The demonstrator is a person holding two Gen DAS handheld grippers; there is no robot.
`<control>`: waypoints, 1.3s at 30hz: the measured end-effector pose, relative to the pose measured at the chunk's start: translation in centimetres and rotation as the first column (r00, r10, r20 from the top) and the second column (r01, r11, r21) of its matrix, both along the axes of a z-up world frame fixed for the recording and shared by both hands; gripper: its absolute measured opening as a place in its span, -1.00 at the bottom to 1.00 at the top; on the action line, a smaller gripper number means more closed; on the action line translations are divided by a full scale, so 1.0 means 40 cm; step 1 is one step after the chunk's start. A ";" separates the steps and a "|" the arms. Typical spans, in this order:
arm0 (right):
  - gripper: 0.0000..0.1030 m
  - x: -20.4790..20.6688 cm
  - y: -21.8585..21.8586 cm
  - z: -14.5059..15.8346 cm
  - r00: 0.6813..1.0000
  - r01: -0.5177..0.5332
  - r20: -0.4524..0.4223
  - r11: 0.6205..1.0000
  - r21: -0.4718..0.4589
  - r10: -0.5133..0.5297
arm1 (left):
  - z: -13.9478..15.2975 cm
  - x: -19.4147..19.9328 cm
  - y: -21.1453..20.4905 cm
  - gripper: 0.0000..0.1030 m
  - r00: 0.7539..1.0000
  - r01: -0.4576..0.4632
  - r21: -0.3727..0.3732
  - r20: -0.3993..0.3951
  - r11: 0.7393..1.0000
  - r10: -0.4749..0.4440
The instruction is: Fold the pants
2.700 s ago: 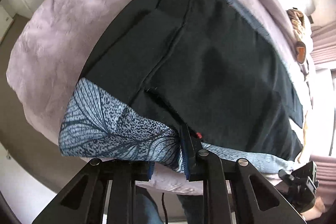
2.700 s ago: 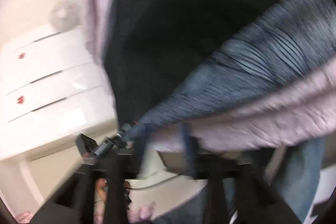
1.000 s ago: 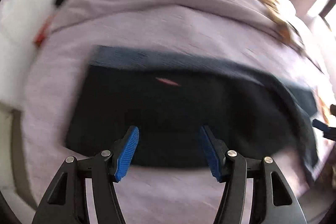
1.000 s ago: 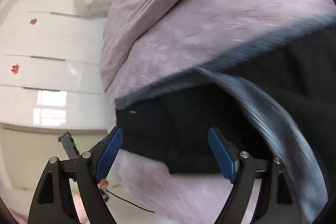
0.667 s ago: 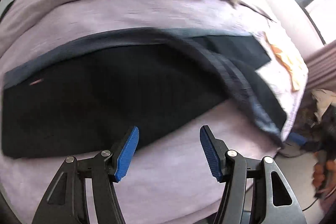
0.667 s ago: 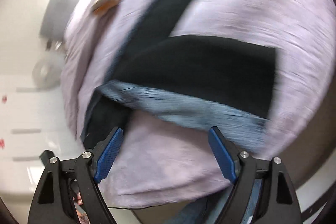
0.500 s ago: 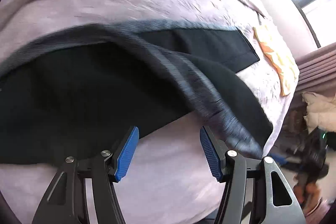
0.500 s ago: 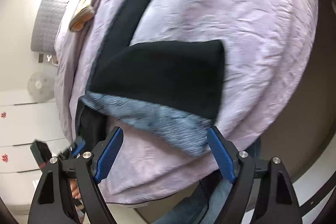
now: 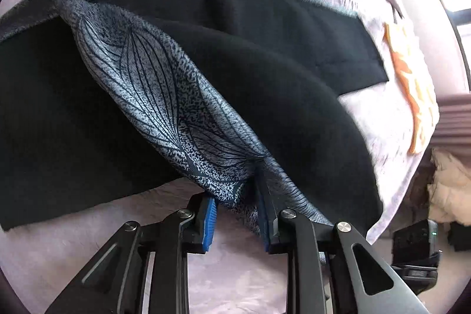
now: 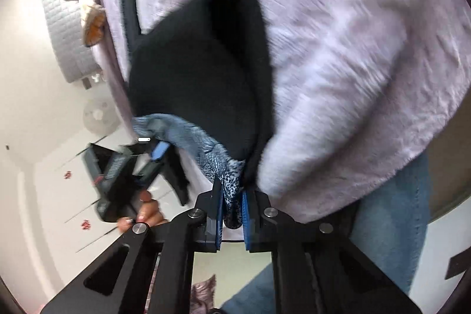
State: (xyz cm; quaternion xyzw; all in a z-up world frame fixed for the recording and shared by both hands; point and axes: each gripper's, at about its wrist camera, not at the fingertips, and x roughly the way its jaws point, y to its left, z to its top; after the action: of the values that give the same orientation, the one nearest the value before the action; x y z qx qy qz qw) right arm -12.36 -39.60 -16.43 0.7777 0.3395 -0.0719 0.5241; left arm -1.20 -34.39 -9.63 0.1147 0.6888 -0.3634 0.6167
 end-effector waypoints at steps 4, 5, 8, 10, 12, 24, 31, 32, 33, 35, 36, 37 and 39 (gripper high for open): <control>-0.80 0.035 -0.095 0.115 0.994 -0.041 0.097 0.993 -0.106 0.052 | 0.092 0.008 -0.045 -0.50 0.996 -0.008 -0.050 0.090 0.999 0.012; -0.80 0.060 -0.143 0.146 0.990 -0.056 0.122 0.988 -0.144 0.074 | 0.111 0.020 -0.062 -0.50 0.994 -0.015 -0.067 0.106 0.998 0.022; -0.80 0.153 -0.298 0.208 0.977 -0.083 0.172 0.967 -0.240 0.127 | 0.157 0.070 -0.120 -0.50 0.981 -0.042 -0.109 0.185 0.993 0.062; -0.80 0.215 -0.404 0.226 0.970 -0.096 0.190 0.957 -0.273 0.151 | 0.177 0.110 -0.166 -0.36 0.967 -0.054 -0.124 0.239 0.991 0.083; -0.80 0.294 -0.519 0.232 0.965 -0.117 0.190 0.942 -0.315 0.183 | 0.194 0.159 -0.190 0.39 0.940 -0.072 -0.110 0.325 0.991 0.105; 0.39 0.425 -0.699 0.233 0.930 -0.368 -0.254 0.655 -0.660 0.266 | 0.119 0.176 -0.099 0.53 0.887 -0.152 0.061 0.449 0.986 0.109; -0.81 0.386 -0.659 0.150 0.869 -0.494 -0.343 0.629 -0.600 0.355 | 0.055 0.132 -0.089 0.53 0.909 -0.169 0.119 0.402 0.978 0.108; -0.81 0.393 -0.668 0.173 0.888 -0.460 -0.312 0.624 -0.631 0.339 | 0.052 0.135 -0.099 0.53 0.905 -0.167 0.121 0.412 0.978 0.104; -0.81 0.398 -0.678 0.186 0.899 -0.437 -0.292 0.629 -0.643 0.326 | 0.048 0.138 -0.106 0.53 0.903 -0.168 0.127 0.417 0.978 0.101; -0.81 0.419 -0.699 0.188 0.894 -0.447 -0.305 0.616 -0.648 0.328 | 0.043 0.148 -0.118 0.53 0.903 -0.175 0.143 0.417 0.974 0.101; -0.81 0.421 -0.700 0.186 0.875 -0.483 -0.350 0.589 -0.648 0.334 | 0.049 0.151 -0.120 0.53 0.903 -0.177 0.137 0.417 0.975 0.105; -0.76 0.429 -0.699 0.174 0.853 -0.522 -0.385 0.576 -0.629 0.353 | 0.064 0.153 -0.118 0.53 0.898 -0.178 0.123 0.427 0.976 0.110; -0.47 0.420 -0.694 0.158 0.804 -0.592 -0.470 0.569 -0.571 0.365 | 0.099 0.160 -0.112 0.55 0.878 -0.179 0.095 0.465 0.979 0.116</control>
State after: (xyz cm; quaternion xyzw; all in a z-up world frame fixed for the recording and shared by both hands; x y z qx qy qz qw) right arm 4.44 -67.34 -10.10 0.3783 0.5621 -0.1642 0.7169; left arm 5.21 -38.87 -5.66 0.1856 0.5538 -0.2308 0.7782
